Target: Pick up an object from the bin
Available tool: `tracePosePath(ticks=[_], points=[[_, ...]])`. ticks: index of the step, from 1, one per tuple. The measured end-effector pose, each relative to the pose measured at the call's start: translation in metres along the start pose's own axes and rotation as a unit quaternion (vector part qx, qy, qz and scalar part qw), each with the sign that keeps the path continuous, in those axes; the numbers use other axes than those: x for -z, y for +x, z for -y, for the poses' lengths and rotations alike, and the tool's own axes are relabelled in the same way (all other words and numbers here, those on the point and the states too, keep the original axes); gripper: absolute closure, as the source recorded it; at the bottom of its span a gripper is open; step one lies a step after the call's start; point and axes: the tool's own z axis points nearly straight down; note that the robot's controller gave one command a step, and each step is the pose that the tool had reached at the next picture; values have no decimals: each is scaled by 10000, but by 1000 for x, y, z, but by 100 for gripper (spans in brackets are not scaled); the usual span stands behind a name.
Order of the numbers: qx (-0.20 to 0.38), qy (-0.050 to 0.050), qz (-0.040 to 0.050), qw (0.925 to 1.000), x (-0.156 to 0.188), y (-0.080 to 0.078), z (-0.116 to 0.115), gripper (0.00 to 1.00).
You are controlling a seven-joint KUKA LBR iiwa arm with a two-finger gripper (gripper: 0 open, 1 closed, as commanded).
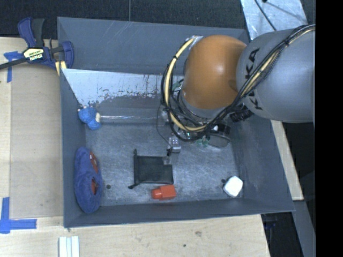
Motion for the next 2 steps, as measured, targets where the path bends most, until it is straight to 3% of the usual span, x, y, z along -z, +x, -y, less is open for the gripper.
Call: tracePosePath(ticks=[1,2], points=[[-771,3,-6,9970,-103,15,-6,0],[-776,-6,32,9970,-99,13,-6,100]])
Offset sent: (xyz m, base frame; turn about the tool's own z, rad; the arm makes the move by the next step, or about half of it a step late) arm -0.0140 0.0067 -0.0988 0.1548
